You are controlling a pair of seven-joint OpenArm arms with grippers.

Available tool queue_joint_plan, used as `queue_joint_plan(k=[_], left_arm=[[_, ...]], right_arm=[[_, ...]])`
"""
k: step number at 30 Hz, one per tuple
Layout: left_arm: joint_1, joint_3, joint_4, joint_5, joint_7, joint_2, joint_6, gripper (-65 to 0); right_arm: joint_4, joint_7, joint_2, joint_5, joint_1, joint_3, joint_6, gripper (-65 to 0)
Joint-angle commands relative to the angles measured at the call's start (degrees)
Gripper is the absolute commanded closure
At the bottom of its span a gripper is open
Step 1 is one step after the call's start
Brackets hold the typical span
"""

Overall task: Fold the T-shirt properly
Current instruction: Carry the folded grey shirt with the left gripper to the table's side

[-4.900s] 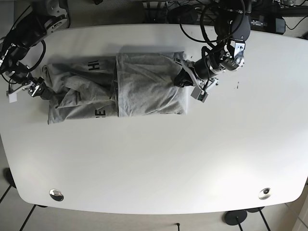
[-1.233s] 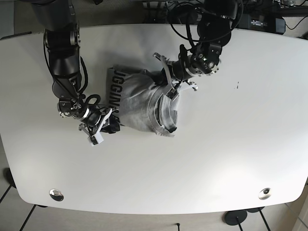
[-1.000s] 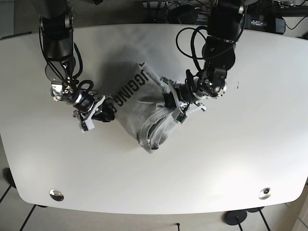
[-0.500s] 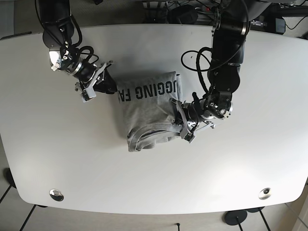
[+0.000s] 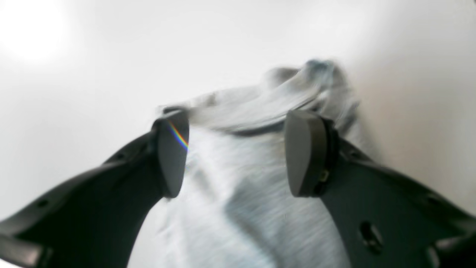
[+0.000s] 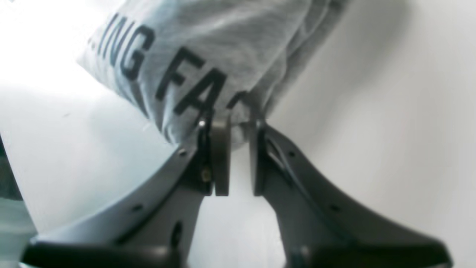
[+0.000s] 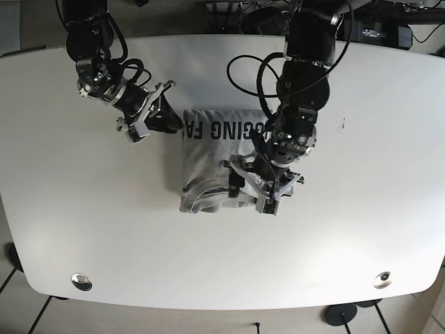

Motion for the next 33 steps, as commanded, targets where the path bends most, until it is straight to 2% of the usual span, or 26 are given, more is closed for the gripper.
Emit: queue_joint_plan(k=[1,3,6,8,10,12,13,14,16,18,19,20,22,24,25,28,31,33], left_arm=[[0.2,5.1,-1.0,-0.4,-5.7,0.4,4.0,-38.5],[0.3,10.3,-6.0,-0.4,-11.2,0.3,9.6,-41.1],[2.0,11.8,-12.2,-0.5,-15.9,0.1,14.7,-44.7],[3.5,11.5,-16.2,-0.5,-18.3,0.0,14.9,-45.0],[4.3,11.4,-19.6,-0.6,-18.8,-2.3,14.9,-45.1],[4.3,11.4,-21.3,-0.8,-18.6,-6.9,14.9,-45.3],[4.3,10.6,-21.3,-1.0,-17.0,-11.0,14.2,-45.3],[4.3,8.8,-21.1,-2.0,-15.3,-13.4,12.8,-45.4],[4.4,0.6,-21.1,-6.5,-11.7,-18.9,6.8,-45.3],[5.7,-8.4,-21.2,-9.9,-8.4,-25.3,-2.2,-45.3],[6.4,-13.4,-21.3,-10.3,-6.6,-29.1,-7.9,-45.1],[6.9,-16.4,-21.9,-10.3,-5.9,-31.5,-11.3,-45.1],[7.4,-22.1,-27.1,-10.3,-6.0,-37.9,-18.1,-45.1],[7.0,-24.1,-33.1,-10.3,-7.0,-42.2,-23.2,-45.1],[6.1,-24.4,-37.2,-10.3,-9.4,-45.9,-26.4,-45.0],[5.7,-24.5,-44.6,-10.4,-16.0,-51.7,-30.1,-44.7],[5.7,-24.6,-45.2,-10.5,-17.2,-54.5,-30.5,-44.7],[5.7,-24.9,-43.0,-10.7,-17.2,-55.0,-33.1,-44.7]], right_arm=[[2.3,1.5,0.6,0.8,0.4,0.4,0.21,-7.9],[3.0,1.5,1.5,1.2,0.0,0.6,0.03,-7.9],[4.2,1.1,1.5,1.2,-0.3,3.9,0.12,-7.9],[4.6,-1.5,1.3,1.2,-0.1,6.9,0.21,-7.9],[5.3,-3.3,1.3,1.3,0.0,9.4,0.30,-7.9],[6.4,-3.7,1.3,1.3,0.1,11.0,0.30,-7.9],[7.4,-3.7,1.3,1.3,0.1,11.7,0.30,-7.9],[8.1,-3.7,1.3,1.3,0.0,11.9,0.30,-7.9],[9.2,-3.7,1.3,1.3,0.0,11.9,0.30,-7.9],[10.9,-3.8,1.3,1.3,-0.1,11.9,0.30,-7.9],[12.7,-3.8,1.3,1.2,-0.3,11.9,0.30,-7.9],[13.8,-4.0,1.3,1.0,-0.7,11.9,0.30,-7.9],[15.6,-5.4,1.6,0.8,-2.2,12.5,0.12,-7.9],[16.4,-5.8,1.3,0.8,-2.9,13.8,0.21,-7.9],[16.7,-6.1,1.3,0.8,-3.7,14.2,0.21,-7.9],[16.7,-6.1,1.3,0.9,-4.4,14.4,0.12,-7.9],[16.7,-6.2,1.3,0.8,-4.4,14.4,-0.14,-7.9],[16.7,-6.2,1.1,0.8,-4.4,14.5,-0.23,-7.9]])
